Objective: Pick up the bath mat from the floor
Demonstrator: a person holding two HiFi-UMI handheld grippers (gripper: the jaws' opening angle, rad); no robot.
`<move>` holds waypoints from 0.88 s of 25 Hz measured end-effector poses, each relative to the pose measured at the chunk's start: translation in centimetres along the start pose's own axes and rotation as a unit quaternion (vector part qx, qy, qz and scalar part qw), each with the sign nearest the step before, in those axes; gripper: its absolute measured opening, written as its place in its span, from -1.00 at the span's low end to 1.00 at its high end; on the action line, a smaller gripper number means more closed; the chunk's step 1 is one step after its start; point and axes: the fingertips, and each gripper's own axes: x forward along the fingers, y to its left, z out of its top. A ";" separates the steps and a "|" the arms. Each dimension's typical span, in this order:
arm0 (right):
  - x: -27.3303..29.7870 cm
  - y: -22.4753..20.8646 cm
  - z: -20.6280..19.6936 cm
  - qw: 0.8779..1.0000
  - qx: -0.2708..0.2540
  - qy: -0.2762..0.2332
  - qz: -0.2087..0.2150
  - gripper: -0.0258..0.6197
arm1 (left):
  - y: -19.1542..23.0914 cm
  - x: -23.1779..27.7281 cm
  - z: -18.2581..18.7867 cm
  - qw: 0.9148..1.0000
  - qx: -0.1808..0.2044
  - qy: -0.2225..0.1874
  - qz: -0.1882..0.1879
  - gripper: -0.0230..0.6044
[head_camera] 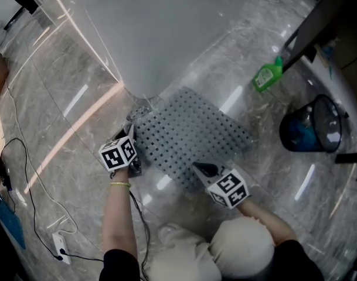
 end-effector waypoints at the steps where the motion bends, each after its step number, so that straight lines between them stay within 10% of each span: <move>1: -0.1 0.0 0.0 1.000 0.000 -0.001 0.000 -0.89 | -0.2 -0.1 0.1 1.000 0.002 -0.002 -0.002 -0.71; 22: -0.7 0.3 0.5 1.000 0.002 -0.014 0.001 -0.89 | -2.4 -1.8 1.2 0.999 -0.005 -0.025 -0.030 -0.79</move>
